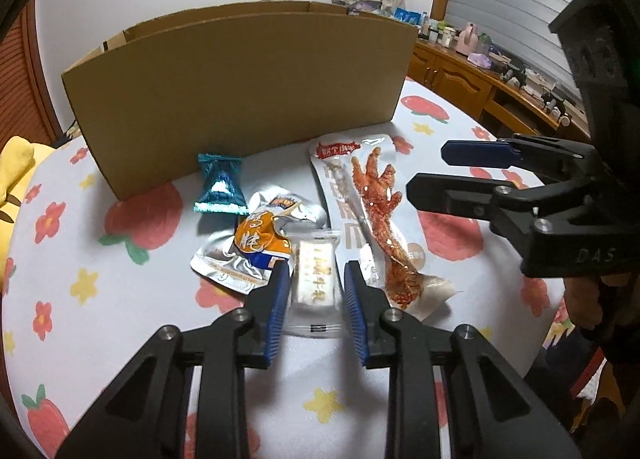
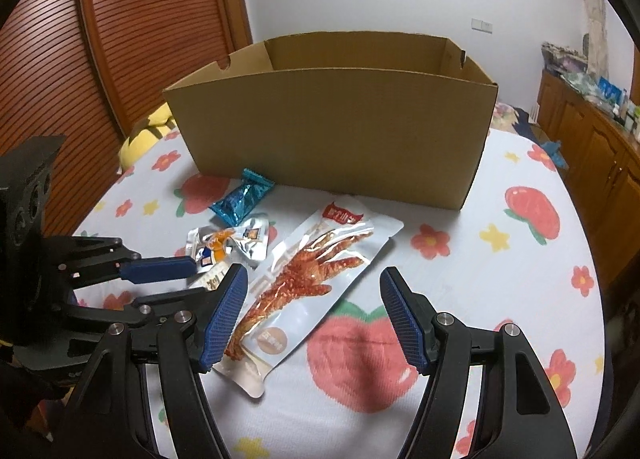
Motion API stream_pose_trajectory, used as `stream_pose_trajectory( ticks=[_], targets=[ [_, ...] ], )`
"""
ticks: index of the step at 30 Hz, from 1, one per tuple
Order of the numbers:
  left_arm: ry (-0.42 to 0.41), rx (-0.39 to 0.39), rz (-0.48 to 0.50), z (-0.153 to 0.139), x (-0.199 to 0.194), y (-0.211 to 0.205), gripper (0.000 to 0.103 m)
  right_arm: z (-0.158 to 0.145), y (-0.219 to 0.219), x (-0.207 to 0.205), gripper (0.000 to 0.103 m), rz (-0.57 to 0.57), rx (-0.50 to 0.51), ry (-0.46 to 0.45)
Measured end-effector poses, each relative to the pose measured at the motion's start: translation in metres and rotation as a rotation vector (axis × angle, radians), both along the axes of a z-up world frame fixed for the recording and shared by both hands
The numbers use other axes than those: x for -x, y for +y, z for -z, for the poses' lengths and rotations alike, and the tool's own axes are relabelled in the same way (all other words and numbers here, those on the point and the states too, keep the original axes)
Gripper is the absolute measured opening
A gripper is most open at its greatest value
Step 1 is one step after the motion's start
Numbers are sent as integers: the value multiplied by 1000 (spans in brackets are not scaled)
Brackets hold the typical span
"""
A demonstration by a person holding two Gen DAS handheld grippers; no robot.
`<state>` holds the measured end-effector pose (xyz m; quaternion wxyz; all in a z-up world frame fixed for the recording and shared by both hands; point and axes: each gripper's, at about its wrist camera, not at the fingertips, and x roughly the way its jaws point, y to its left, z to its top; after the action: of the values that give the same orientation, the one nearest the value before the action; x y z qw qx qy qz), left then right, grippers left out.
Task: Organize snacks
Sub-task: 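Lower both grippers to the table and grasp the small white stick packet with the left, then grasp the red chicken-feet pouch with the right gripper while the left holds the white packet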
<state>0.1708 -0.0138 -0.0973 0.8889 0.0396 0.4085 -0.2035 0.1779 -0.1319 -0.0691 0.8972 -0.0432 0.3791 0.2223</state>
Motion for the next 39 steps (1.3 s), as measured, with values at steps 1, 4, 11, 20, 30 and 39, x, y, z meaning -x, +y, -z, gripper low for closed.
stream_pose_trajectory(
  ticks=[1, 4, 11, 20, 30, 39],
  targets=[
    [3, -1, -4, 1, -1, 0, 27, 1, 0, 0, 71, 0, 0, 1],
    [17, 16, -23, 5, -4, 5, 28, 1, 0, 1, 71, -2, -3, 3],
    [16, 12, -25, 9, -3, 7, 32, 5, 0, 0, 71, 1, -3, 11],
    [-14, -3, 3, 9, 3, 2, 20, 10, 0, -3, 71, 8, 2, 25],
    [-60, 79, -20, -17, 21, 25, 20, 19, 5, -14, 71, 16, 17, 50],
    [-67, 91, -49, -17, 27, 41, 20, 34, 6, -28, 72, 39, -14, 105]
  ],
)
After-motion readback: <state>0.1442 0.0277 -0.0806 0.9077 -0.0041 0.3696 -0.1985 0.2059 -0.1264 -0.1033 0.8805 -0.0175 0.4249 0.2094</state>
